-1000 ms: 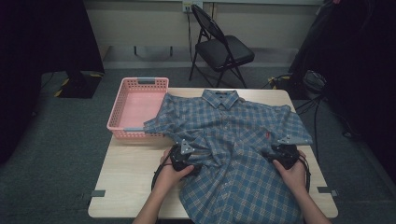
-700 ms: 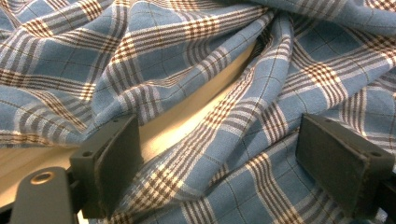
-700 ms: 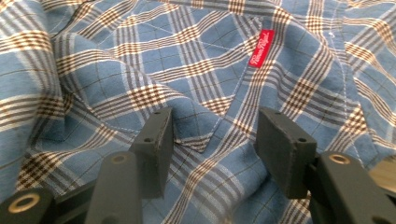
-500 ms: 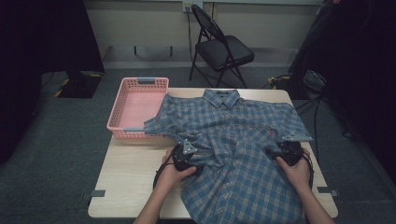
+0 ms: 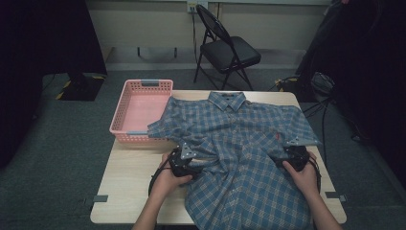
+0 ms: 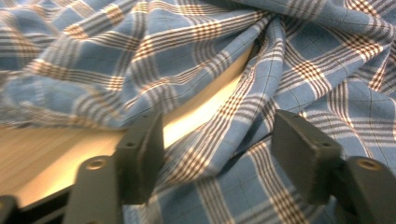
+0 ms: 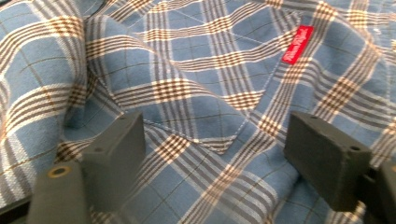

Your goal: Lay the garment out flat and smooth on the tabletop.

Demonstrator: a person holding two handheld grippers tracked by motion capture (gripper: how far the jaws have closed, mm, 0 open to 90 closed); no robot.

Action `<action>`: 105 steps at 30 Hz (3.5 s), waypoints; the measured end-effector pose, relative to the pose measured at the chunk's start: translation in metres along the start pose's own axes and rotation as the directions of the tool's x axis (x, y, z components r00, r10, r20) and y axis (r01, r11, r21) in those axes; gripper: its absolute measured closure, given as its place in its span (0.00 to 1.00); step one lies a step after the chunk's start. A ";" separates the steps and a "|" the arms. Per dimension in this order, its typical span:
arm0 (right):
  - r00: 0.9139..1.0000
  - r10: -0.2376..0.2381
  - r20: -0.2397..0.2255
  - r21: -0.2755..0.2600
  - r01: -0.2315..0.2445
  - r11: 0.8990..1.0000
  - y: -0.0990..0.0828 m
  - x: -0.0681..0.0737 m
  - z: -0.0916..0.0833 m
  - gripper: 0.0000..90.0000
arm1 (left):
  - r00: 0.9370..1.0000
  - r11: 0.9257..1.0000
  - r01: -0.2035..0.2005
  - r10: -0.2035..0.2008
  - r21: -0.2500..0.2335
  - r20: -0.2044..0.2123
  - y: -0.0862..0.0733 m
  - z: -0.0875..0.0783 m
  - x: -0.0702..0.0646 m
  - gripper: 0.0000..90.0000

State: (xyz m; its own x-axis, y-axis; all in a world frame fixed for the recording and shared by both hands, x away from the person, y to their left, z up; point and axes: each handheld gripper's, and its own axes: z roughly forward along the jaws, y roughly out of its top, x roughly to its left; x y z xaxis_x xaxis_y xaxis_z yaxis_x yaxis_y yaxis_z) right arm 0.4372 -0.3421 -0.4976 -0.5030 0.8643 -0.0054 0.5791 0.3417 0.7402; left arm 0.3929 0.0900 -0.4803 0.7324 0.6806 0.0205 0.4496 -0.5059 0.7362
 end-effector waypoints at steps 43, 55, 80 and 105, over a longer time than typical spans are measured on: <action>1.000 -0.001 -0.001 0.001 0.001 1.000 0.000 0.000 0.000 0.21 | 0.998 0.997 0.013 -0.008 -0.072 0.058 -0.011 -0.026 -0.033 0.57; 1.000 -0.003 -0.002 0.001 0.003 1.000 0.000 0.000 0.000 0.21 | 0.998 0.999 0.030 -0.033 0.045 0.055 -0.010 -0.006 -0.031 0.92; 1.000 -0.003 -0.003 0.002 0.003 1.000 0.000 0.000 0.000 0.21 | 0.993 0.990 0.120 -0.120 -0.078 0.014 -0.035 -0.046 -0.023 0.63; 1.000 -0.004 -0.004 0.001 0.004 1.000 0.000 0.001 0.000 0.21 | 0.984 0.984 0.177 -0.177 0.014 -0.011 -0.039 -0.060 0.002 0.96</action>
State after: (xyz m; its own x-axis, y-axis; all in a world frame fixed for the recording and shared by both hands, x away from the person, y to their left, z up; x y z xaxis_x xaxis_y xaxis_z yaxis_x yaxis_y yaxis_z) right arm 0.4365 -0.3420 -0.4976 -0.5080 0.8613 -0.0062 0.5778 0.3461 0.7392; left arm 0.3458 0.1427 -0.4688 0.6358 0.7650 -0.1029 0.5794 -0.3850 0.7184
